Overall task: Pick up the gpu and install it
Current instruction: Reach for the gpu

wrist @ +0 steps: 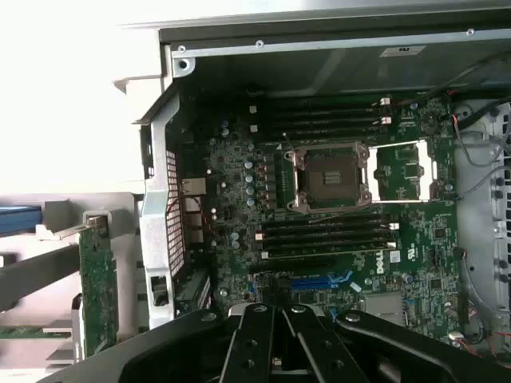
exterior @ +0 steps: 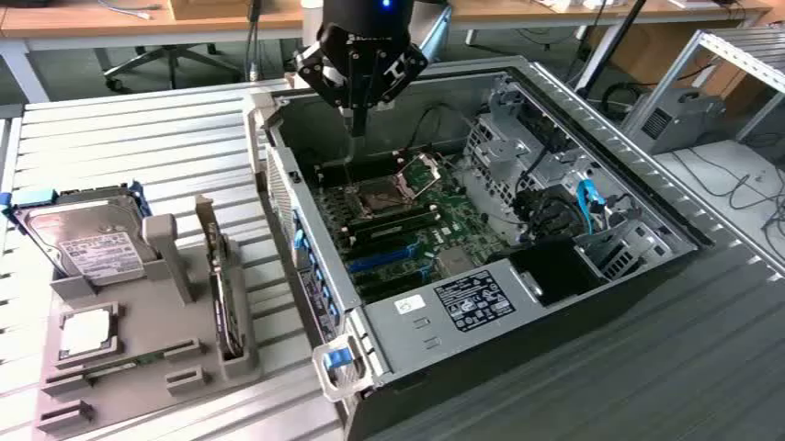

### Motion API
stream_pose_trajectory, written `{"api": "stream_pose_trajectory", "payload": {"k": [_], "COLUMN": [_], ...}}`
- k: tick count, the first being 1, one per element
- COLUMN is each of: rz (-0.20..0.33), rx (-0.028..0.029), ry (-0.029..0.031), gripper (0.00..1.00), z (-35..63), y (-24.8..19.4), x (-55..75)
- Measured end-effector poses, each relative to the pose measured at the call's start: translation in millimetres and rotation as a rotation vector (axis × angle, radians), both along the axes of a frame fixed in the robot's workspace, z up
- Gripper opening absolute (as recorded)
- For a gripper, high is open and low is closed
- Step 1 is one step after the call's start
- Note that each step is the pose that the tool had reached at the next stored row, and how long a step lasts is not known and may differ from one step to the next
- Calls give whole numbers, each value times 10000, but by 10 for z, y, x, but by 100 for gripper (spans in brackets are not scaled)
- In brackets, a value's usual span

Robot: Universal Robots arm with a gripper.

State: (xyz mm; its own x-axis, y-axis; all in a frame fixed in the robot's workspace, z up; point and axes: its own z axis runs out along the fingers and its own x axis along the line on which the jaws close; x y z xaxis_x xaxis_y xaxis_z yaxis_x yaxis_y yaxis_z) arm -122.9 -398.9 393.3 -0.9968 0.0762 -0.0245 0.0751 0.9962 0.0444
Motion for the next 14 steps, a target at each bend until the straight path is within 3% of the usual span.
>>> {"api": "stream_pose_trajectory", "payload": {"k": [14], "rz": [-1], "rx": [0], "ry": [0], "gripper": [11], "z": [0], "y": [0], "x": [-38]}}
